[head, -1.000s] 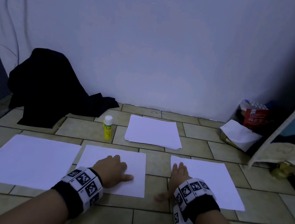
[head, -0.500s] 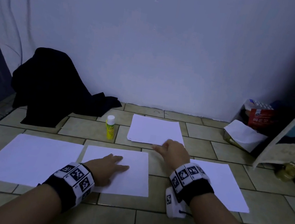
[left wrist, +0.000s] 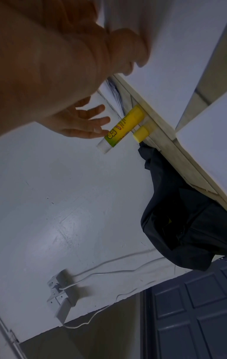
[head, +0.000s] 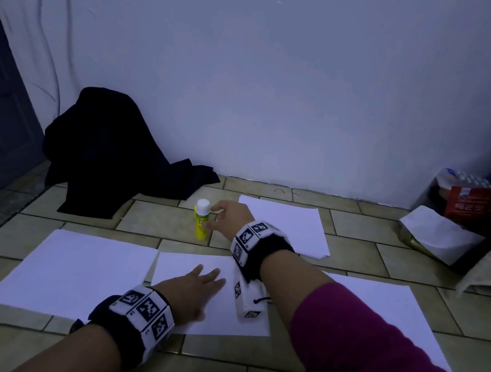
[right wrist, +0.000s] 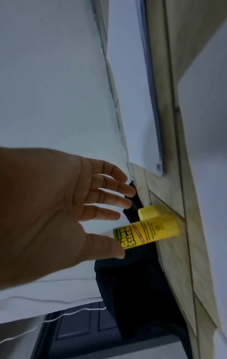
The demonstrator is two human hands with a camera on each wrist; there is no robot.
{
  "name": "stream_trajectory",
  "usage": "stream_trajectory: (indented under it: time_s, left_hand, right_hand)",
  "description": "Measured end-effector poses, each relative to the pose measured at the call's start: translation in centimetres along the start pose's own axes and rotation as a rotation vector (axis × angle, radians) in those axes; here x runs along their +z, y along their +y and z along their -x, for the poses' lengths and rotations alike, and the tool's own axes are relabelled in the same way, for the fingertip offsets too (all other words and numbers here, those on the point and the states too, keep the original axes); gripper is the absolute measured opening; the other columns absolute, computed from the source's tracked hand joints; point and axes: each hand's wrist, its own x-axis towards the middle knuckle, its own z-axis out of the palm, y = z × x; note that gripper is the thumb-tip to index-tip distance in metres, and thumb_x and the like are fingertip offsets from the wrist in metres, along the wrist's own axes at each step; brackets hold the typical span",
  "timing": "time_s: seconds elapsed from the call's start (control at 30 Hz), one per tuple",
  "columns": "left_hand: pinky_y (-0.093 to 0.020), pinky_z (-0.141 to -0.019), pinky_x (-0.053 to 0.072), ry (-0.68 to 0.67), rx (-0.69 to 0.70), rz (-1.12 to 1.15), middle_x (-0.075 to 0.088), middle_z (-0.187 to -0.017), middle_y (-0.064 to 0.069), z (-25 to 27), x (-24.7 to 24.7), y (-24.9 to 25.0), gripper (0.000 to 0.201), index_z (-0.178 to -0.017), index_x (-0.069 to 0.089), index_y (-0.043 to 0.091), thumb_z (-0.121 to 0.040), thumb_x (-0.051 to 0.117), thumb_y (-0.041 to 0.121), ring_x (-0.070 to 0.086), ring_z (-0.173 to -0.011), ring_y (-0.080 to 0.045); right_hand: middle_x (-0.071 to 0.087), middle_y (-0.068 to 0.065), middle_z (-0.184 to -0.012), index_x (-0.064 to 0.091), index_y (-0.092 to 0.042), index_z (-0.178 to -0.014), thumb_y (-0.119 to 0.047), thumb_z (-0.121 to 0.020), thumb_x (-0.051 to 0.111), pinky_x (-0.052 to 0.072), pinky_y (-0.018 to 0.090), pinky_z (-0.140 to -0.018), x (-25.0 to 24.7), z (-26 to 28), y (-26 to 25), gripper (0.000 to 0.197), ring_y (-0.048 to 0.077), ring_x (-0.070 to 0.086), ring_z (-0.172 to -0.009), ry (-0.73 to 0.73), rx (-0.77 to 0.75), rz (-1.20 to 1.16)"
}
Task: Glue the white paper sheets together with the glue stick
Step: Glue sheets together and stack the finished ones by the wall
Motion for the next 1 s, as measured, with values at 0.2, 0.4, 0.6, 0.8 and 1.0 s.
stream_trajectory:
  time_s: [0.2,0.4,0.6,0.8,1.0]
  left_hand:
    - [-0.043,-0.119,0.018,-0.013,0.009,-0.02,-0.011,-0.162,0.0,-0.3,0.0,-0.5,0.074,-0.155,0.0,0.018,-0.1,0.049,0.028,-0.009,-0.149,-0.027]
    - [-0.041,-0.117,0.023,0.069,0.016,-0.071,-0.004,-0.162,0.002,0.4,-0.3,-0.6,0.076,-0.155,0.002,0.025,-0.097,0.048,0.043,0.004,-0.148,-0.023]
    - [-0.041,-0.098,0.042,0.185,-0.019,-0.108,0.03,-0.148,-0.006,-0.1,-0.6,0.8,0.072,-0.144,0.029,0.02,-0.087,0.055,0.055,0.033,-0.129,-0.027]
    - [-0.041,-0.094,0.041,0.188,-0.069,-0.073,0.032,-0.14,-0.008,-0.7,-0.8,2.0,0.078,-0.14,0.031,0.02,-0.08,0.061,0.059,0.035,-0.124,-0.03]
    - [-0.042,-0.096,0.04,0.184,-0.081,-0.072,0.03,-0.14,-0.009,-0.8,-0.5,2.5,0.082,-0.142,0.027,0.021,-0.079,0.062,0.061,0.033,-0.126,-0.031]
  right_hand:
    - [0.067,0.017,-0.108,0.068,0.0,-0.107,-0.023,-0.086,0.066,0.05,0.035,-0.082,0.6,-1.0,-1.1,0.031,0.03,0.061,-0.103,0.01,-0.02,0.083]
    - [0.048,-0.001,-0.074,0.051,-0.015,-0.082,-0.027,-0.096,0.049,0.037,0.021,-0.058,-1.4,0.0,0.8,0.019,0.016,0.048,-0.072,-0.005,0.045,-0.18]
    - [0.064,0.0,-0.088,0.064,-0.026,-0.11,-0.029,-0.074,0.081,0.04,0.017,-0.041,-5.5,3.4,4.7,0.04,0.012,0.057,-0.057,0.027,0.168,-0.259]
    - [0.062,0.005,-0.106,0.062,-0.017,-0.096,-0.012,-0.064,0.084,0.043,0.024,-0.07,-5.6,4.7,6.0,0.039,0.018,0.057,-0.094,0.207,0.154,-0.019]
    - [0.06,0.017,-0.107,0.054,-0.01,-0.107,-0.012,-0.073,0.076,0.048,0.033,-0.074,-3.7,4.9,5.4,0.04,0.03,0.058,-0.095,0.178,0.06,0.065]
